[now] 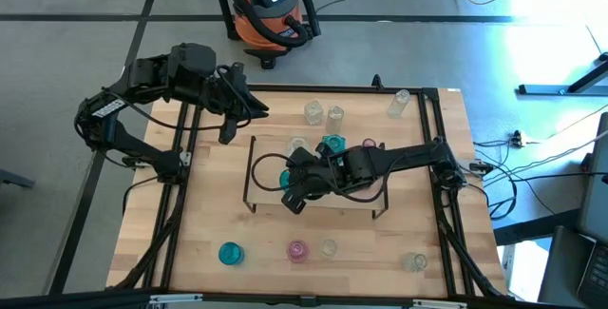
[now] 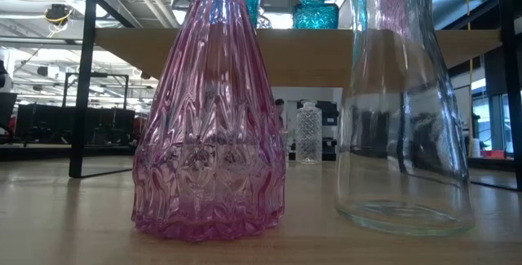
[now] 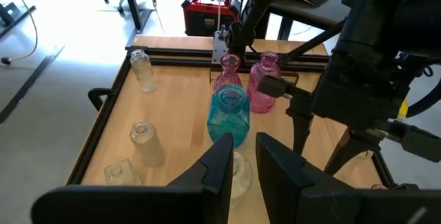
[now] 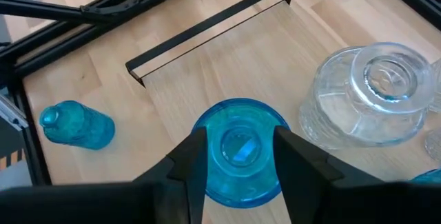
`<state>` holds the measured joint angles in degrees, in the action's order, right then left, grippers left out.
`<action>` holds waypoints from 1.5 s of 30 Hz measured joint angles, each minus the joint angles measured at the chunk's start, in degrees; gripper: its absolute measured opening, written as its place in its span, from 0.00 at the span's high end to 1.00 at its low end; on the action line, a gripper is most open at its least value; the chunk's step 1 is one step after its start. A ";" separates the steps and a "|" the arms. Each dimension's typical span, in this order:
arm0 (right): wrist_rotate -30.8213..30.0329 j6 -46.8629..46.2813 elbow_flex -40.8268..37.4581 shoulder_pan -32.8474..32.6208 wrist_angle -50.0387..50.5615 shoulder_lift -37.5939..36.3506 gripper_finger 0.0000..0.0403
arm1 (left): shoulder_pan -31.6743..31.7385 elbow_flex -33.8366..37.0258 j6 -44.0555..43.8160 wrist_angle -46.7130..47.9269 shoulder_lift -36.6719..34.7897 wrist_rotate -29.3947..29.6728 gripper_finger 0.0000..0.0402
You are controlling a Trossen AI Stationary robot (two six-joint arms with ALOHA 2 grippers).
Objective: Sort vases onto shelf
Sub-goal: Put the top blue vase on the shelf
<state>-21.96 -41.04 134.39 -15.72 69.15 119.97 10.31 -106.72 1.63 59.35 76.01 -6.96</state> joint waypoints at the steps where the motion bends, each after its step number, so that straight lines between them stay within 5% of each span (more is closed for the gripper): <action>1: 0.09 0.52 0.00 0.00 -0.11 0.23 0.66 | 0.00 0.00 0.00 -0.02 0.00 0.00 0.86; 28: -0.05 2.48 0.07 0.77 -0.95 2.15 0.65 | 0.00 0.00 0.04 0.09 0.02 -1.04 0.86; 38: -1.76 2.42 0.02 0.75 -1.60 2.22 0.50 | -0.02 0.00 0.00 0.20 0.02 -1.26 0.86; 45: -4.47 1.48 -0.02 1.17 -1.40 2.24 0.48 | -0.02 0.00 -0.02 0.20 0.02 -1.36 0.86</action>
<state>-26.43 -39.55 134.37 -14.55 67.75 122.21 10.28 -106.72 1.61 59.55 76.03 -8.32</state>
